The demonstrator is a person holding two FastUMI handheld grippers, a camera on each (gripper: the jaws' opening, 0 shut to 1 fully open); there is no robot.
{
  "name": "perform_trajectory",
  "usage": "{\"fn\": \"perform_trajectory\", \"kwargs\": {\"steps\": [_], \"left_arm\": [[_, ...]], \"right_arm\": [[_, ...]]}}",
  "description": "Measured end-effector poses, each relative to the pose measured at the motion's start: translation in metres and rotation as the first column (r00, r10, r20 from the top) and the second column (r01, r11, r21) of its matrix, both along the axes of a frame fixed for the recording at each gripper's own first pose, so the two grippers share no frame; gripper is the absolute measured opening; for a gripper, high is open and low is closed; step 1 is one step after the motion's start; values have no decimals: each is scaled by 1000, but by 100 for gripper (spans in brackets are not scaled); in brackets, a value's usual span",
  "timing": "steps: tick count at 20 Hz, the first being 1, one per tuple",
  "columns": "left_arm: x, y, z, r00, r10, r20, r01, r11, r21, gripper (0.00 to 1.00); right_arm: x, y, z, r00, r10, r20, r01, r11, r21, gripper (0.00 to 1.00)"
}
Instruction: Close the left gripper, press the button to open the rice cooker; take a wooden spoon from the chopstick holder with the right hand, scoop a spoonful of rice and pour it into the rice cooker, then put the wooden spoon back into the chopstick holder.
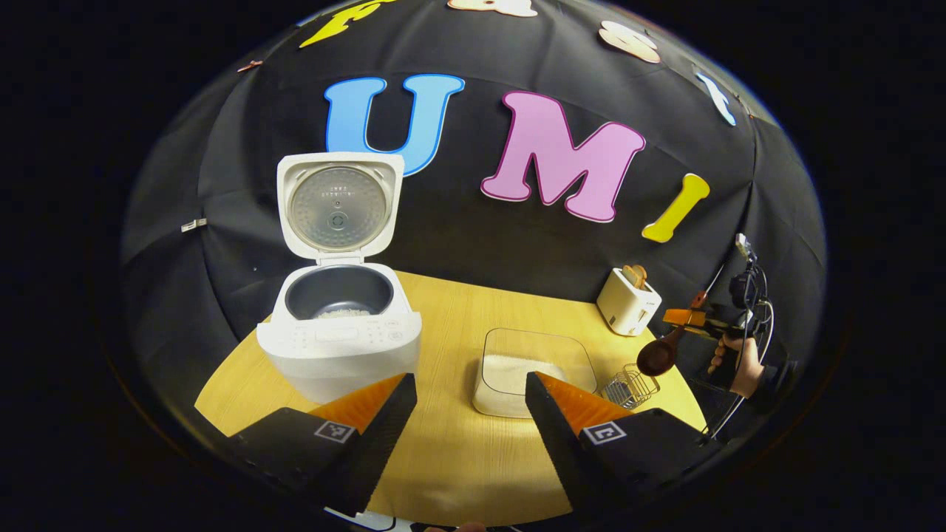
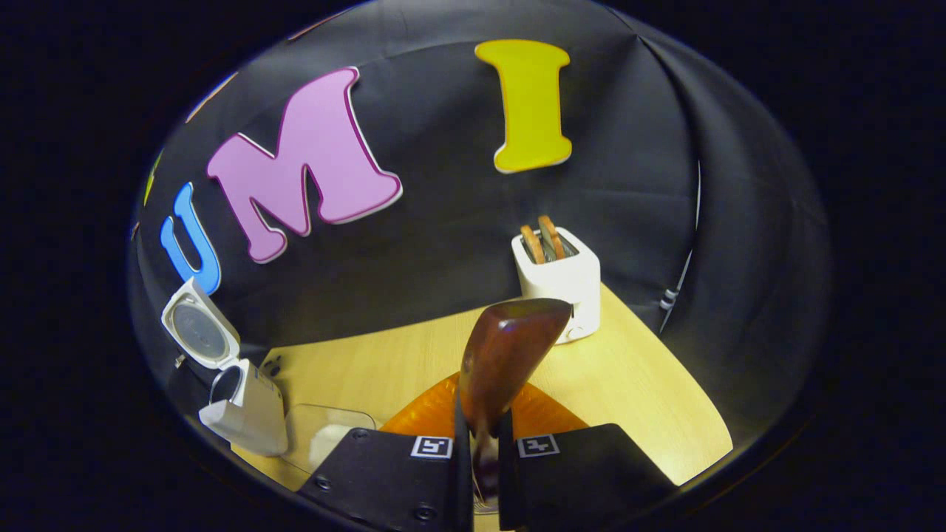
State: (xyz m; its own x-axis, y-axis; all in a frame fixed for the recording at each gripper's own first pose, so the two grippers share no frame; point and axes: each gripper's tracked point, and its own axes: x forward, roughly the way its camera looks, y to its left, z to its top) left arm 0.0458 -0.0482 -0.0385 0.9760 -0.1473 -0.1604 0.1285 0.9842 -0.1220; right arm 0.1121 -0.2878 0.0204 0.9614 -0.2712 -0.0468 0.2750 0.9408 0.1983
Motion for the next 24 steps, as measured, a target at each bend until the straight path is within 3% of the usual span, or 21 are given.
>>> {"fn": "perform_trajectory", "kwargs": {"steps": [5, 13, 17, 20, 24], "left_arm": [[-8, 22, 0, 999, -16, 41, 12, 996, 89, 96], [-13, 53, -1, 997, -56, 45, 55, 998, 16, 96], [-8, 73, -7, 996, -80, 28, 79, 997, 20, 96], [-2, 89, -22, 996, -94, -3, 94, 994, 48, 96], [9, 103, -39, 991, -124, -43, 126, 991, 37, 96]], "right_arm": [[-5, 53, 41, 997, 26, 68, -24, 999, -22, 17], [41, 153, 13, 995, 76, 57, -73, 995, -61, 17], [69, 175, -33, 999, 41, 22, -39, 995, -95, 17], [88, 170, -67, 999, -33, 7, 34, 989, -141, 17], [103, 160, -98, 992, -126, -12, 124, 984, -131, 17]]}}
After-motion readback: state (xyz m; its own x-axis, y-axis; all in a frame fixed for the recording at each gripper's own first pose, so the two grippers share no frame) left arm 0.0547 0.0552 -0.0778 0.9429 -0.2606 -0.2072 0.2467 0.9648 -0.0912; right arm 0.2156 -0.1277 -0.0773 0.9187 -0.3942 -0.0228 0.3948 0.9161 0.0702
